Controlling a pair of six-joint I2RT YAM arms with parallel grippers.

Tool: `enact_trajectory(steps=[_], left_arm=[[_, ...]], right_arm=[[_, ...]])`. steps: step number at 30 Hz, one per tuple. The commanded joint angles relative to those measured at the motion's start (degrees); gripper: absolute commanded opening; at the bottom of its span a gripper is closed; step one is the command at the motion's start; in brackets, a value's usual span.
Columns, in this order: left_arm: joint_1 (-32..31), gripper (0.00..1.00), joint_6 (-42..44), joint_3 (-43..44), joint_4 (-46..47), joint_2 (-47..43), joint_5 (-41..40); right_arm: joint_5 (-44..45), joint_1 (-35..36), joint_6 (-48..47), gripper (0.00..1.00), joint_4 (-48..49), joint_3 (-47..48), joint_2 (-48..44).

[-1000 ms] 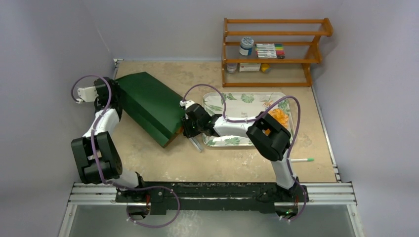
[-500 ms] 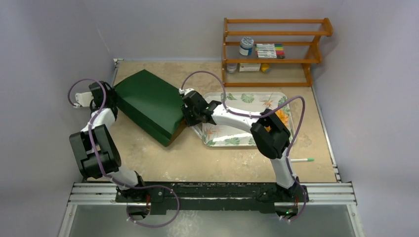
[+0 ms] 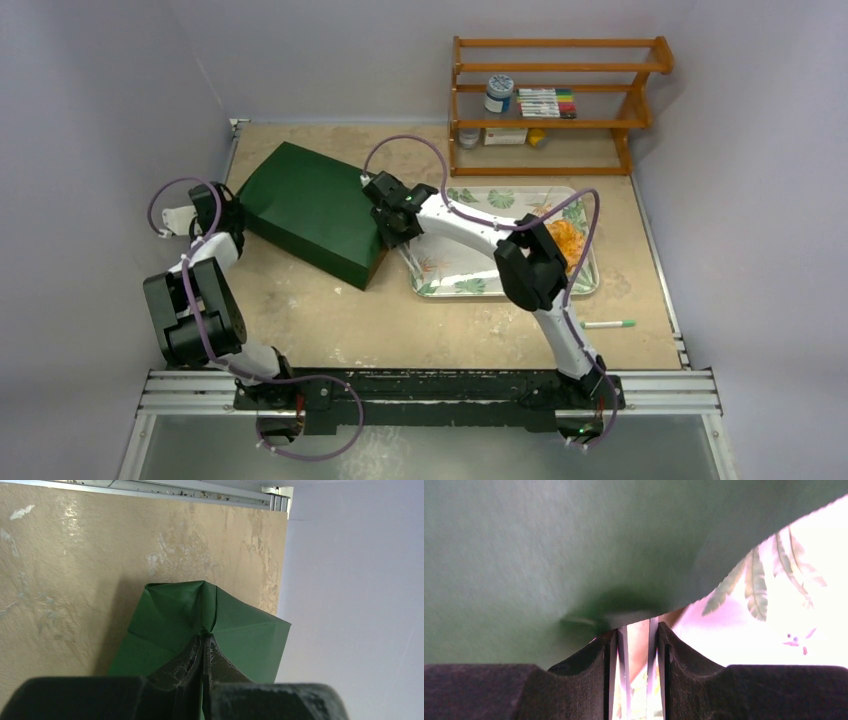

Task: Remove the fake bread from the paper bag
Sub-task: Adjust the paper bag at the center of the board.

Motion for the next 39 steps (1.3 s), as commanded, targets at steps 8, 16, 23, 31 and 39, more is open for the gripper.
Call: enact_trajectory(steps=[8, 16, 23, 31, 39], left_arm=[[-0.3, 0.0, 0.9, 2.6, -0.6, -2.3, -0.1], [-0.3, 0.0, 2.5, 1.7, -1.2, -2.5, 0.5], [-0.3, 0.0, 1.6, 2.1, -1.4, -2.8, 0.9], [-0.1, 0.0, 0.6, 0.9, -1.2, -3.5, 0.5], [1.8, 0.0, -1.0, 1.1, -0.6, -3.2, -0.6]], right_arm=[[0.3, 0.1, 1.8, 0.32, -0.4, -11.3, -13.8], [3.5, 0.7, -0.6, 0.33, -1.9, -2.5, -5.1], [3.9, 1.0, -3.4, 0.34, -3.1, 1.4, -2.5], [3.2, 0.9, -2.3, 0.35, -1.7, 1.3, -1.9], [0.3, 1.5, 0.0, 0.43, -1.1, -2.0, -2.2]])
